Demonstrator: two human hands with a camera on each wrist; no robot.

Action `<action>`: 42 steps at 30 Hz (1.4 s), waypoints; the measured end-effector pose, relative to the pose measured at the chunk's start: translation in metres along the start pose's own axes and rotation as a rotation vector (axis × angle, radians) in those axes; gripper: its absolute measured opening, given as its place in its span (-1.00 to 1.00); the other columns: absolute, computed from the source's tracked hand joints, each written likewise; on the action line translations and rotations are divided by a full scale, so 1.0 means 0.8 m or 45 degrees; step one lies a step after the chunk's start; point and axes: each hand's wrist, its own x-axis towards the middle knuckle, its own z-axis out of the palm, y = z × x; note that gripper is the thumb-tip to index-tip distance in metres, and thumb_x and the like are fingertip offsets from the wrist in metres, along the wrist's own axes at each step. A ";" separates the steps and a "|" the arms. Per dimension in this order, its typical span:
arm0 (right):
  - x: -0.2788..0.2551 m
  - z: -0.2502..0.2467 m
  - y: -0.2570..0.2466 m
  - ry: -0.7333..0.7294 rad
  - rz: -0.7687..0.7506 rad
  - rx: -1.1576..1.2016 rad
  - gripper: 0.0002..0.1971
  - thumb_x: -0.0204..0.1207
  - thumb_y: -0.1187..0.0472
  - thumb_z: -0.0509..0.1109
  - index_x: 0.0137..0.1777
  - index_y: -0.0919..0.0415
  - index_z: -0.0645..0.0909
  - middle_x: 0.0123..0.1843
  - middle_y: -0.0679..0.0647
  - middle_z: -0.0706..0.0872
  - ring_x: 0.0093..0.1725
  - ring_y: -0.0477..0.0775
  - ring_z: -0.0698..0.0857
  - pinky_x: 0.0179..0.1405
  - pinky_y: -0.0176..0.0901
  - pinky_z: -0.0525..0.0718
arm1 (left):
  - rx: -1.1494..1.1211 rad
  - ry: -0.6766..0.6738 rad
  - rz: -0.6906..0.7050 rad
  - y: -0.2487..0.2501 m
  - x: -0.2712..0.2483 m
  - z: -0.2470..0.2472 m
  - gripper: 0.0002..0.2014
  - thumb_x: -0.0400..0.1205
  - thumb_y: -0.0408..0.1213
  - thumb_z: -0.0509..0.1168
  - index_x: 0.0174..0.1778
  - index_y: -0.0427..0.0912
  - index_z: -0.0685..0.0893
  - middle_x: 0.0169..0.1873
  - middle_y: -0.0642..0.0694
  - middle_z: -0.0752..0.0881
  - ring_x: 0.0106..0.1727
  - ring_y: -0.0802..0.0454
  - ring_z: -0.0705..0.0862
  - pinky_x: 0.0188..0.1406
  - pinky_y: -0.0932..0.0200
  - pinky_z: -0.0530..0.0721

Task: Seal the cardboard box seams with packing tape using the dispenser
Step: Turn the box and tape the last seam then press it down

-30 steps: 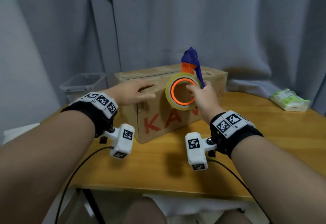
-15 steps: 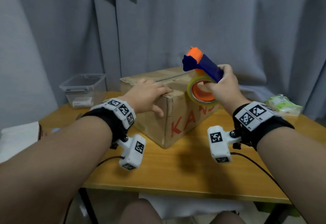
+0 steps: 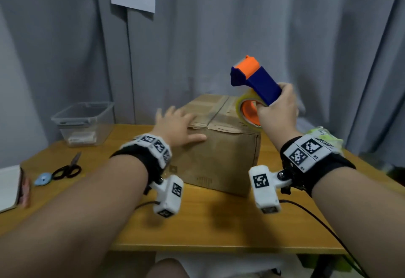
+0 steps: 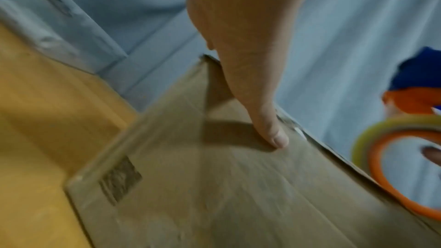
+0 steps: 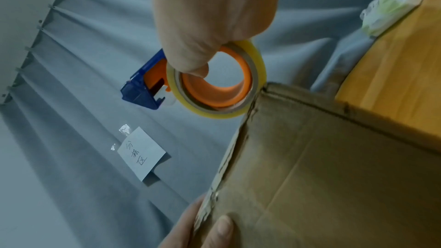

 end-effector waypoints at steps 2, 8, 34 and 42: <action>-0.007 0.012 -0.008 0.018 -0.023 0.006 -0.52 0.33 0.27 0.47 0.25 0.18 0.43 0.18 0.07 0.54 0.18 0.15 0.54 0.26 0.18 0.52 | -0.217 -0.083 -0.111 -0.024 -0.006 0.006 -0.16 0.38 0.50 0.13 0.57 0.20 0.25 0.54 -0.06 0.34 0.50 -0.24 0.34 0.44 -0.25 0.32; -0.023 0.020 -0.010 -0.092 -0.211 0.065 -0.50 0.35 0.28 0.48 0.29 0.22 0.43 0.20 0.08 0.52 0.14 0.04 0.46 0.17 -0.11 0.47 | -0.254 0.190 -0.109 -0.015 -0.032 0.016 -0.22 0.34 0.53 0.13 0.40 0.15 0.44 0.17 -0.03 0.45 0.15 -0.18 0.55 0.10 -0.06 0.63; 0.016 0.023 -0.061 -0.690 -0.158 0.187 -0.48 0.42 0.63 0.27 0.28 0.13 0.62 0.09 0.09 0.71 0.17 0.13 0.66 0.23 -0.02 0.62 | -1.878 -0.203 -0.433 -0.003 -0.050 -0.126 -0.24 0.57 0.38 0.02 0.07 -0.34 0.65 -0.07 -0.25 0.79 -0.06 -0.08 0.80 -0.19 0.16 0.76; 0.012 0.021 -0.064 -0.700 -0.162 0.118 -0.45 0.43 0.59 0.31 0.38 0.16 0.56 0.23 0.13 0.67 0.23 0.10 0.62 0.28 -0.01 0.60 | -1.862 -0.212 -0.355 -0.002 -0.053 -0.136 -0.54 0.62 0.16 0.20 -0.16 -0.23 0.67 -0.29 -0.13 0.78 -0.34 0.06 0.73 -0.38 0.27 0.68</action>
